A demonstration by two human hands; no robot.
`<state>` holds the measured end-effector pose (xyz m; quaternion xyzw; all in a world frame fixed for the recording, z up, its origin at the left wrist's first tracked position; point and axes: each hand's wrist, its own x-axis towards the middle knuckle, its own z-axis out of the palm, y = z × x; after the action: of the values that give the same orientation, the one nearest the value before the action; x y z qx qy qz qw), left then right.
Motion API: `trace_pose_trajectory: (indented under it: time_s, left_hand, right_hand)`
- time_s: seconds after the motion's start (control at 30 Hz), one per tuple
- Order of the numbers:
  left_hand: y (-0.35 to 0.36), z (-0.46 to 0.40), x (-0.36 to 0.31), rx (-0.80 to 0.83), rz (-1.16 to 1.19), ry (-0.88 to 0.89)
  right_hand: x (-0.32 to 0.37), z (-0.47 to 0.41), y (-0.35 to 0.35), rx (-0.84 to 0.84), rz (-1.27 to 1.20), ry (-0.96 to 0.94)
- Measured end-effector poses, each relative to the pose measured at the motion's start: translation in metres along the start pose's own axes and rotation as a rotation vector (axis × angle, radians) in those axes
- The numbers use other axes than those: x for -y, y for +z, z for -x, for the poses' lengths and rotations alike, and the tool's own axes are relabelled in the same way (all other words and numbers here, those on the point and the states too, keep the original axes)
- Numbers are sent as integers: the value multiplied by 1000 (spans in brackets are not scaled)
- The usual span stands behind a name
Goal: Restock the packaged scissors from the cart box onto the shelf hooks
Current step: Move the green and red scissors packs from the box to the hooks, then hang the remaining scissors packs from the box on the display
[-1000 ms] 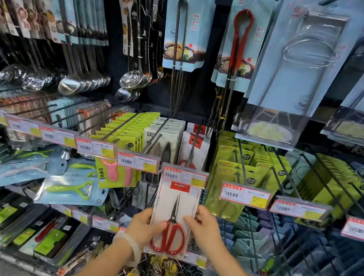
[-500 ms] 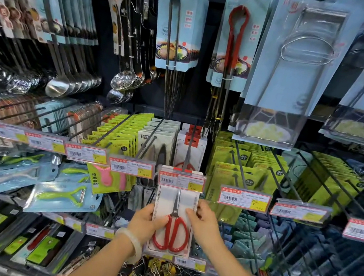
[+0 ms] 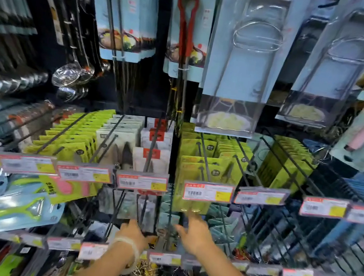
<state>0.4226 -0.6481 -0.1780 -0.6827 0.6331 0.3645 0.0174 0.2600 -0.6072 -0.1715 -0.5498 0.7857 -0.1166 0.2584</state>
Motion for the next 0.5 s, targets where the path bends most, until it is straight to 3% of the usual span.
trace_pose_trajectory:
  time_s: [0.1,0.2,0.5]
  left_hand:
    - [31,7,-36,41,-373,132]
    - [57,24,-89,34,-632,295]
    - [168,116,-252,25,-828,737]
  right_hand:
    - [-44,16,-10,55,238,3]
    - [-89,32,-28,37,322,68]
    - [-252,111,-119,-153,312,273]
